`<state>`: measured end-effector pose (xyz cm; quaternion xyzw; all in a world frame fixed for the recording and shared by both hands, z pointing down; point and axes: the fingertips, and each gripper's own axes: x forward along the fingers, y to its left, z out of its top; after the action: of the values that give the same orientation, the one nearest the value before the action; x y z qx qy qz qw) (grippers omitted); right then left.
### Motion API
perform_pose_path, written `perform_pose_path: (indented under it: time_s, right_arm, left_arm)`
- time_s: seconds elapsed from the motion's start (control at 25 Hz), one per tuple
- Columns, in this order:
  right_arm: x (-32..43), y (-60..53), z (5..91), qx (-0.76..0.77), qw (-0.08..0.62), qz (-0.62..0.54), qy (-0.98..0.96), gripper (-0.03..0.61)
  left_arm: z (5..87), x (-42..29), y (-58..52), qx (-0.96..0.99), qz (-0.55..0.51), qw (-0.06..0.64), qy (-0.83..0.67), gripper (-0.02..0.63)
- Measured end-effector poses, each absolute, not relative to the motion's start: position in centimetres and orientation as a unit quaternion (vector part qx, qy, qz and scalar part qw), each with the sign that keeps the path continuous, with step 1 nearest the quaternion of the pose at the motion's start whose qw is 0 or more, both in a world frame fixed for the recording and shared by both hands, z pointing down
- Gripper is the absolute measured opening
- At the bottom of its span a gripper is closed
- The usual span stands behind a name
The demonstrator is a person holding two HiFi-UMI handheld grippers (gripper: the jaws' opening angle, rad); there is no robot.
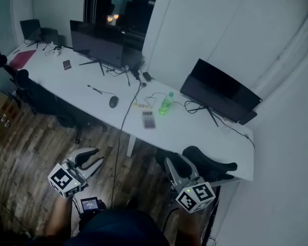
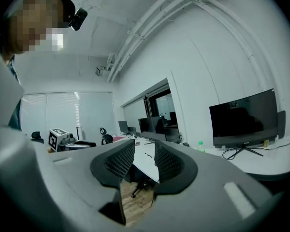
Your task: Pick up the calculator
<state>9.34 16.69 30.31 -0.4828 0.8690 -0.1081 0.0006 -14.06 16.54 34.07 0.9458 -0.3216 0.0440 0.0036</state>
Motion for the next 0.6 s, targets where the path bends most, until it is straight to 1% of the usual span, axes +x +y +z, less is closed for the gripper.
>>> perform_pose_path:
  time_s: [0.16,0.32,0.6]
  right_arm:
    - [10.8,14.7,30.3,-0.469,0.001,-0.106,0.877,0.121]
    - [12.1,12.6,30.3,-0.454,0.001,-0.103,0.885,0.121]
    - [13.6,10.2,30.5,-0.433,0.009,-0.107,0.895,0.121]
  left_arm:
    - [34.0,-12.5,15.4,0.94,0.043,0.003,-0.338,0.118]
    - [33.7,-10.9,14.4,0.932,0.042,0.027,-0.358,0.118]
    - [33.6,-8.8,12.9,0.926,0.047,0.025,-0.374,0.117]
